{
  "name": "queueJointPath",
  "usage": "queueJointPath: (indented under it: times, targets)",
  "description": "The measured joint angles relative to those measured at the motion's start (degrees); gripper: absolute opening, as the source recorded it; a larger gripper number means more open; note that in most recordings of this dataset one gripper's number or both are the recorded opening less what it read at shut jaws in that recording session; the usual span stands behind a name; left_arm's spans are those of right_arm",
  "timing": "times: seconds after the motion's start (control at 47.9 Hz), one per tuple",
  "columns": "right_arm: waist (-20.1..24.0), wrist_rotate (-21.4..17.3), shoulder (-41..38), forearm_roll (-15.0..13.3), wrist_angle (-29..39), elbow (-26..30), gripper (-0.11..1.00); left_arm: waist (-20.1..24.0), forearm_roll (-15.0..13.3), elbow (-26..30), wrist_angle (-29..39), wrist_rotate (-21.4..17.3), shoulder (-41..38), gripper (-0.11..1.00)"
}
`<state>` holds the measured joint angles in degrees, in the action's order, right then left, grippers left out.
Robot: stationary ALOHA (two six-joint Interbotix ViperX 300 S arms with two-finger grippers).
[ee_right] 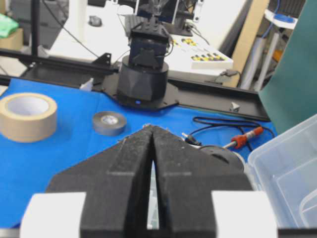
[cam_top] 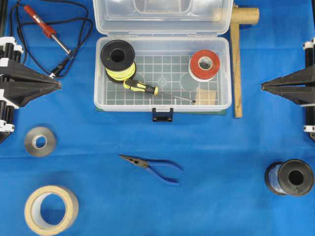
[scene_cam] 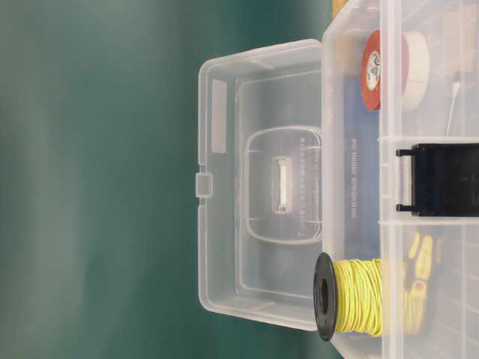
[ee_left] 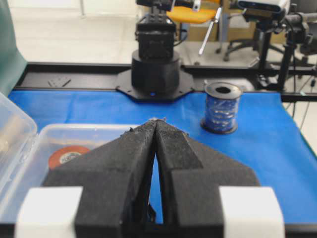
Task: Pick the screwdriver from the toolbox among several items.
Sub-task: 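Move the right gripper over the yellow-black screwdriver in the toolbox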
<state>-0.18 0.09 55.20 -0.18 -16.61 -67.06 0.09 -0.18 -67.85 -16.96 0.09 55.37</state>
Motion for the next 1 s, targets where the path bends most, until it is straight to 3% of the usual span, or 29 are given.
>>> queueJointPath:
  times: [0.167, 0.376, 0.73, 0.855, 1.001]
  targets:
    - [-0.09, -2.02, -3.34, 2.9, 5.01, 3.34, 0.0, 0.09, -1.32, 0.09, 0.0, -0.62, -0.53, 0.0]
    - [-3.34, -6.5, -15.64, 6.86, 17.75, 16.0, 0.0, 0.09, -1.41, 0.09, -0.35, -0.62, -1.23, 0.0]
    - [-10.37, -13.45, -42.45, 7.21, 38.14, 37.18, 0.02, 0.18, -1.67, 0.09, -4.66, -0.44, -3.87, 0.0]
    - [-10.81, -13.97, -51.33, 7.21, 44.12, 45.0, 0.23, 0.18, -1.76, 0.09, -6.06, -0.18, -4.48, 0.0]
    - [-11.6, -16.08, -59.94, 7.21, 47.64, 51.86, 0.62, 0.26, -1.85, 0.09, -7.38, 0.0, -4.92, 0.0]
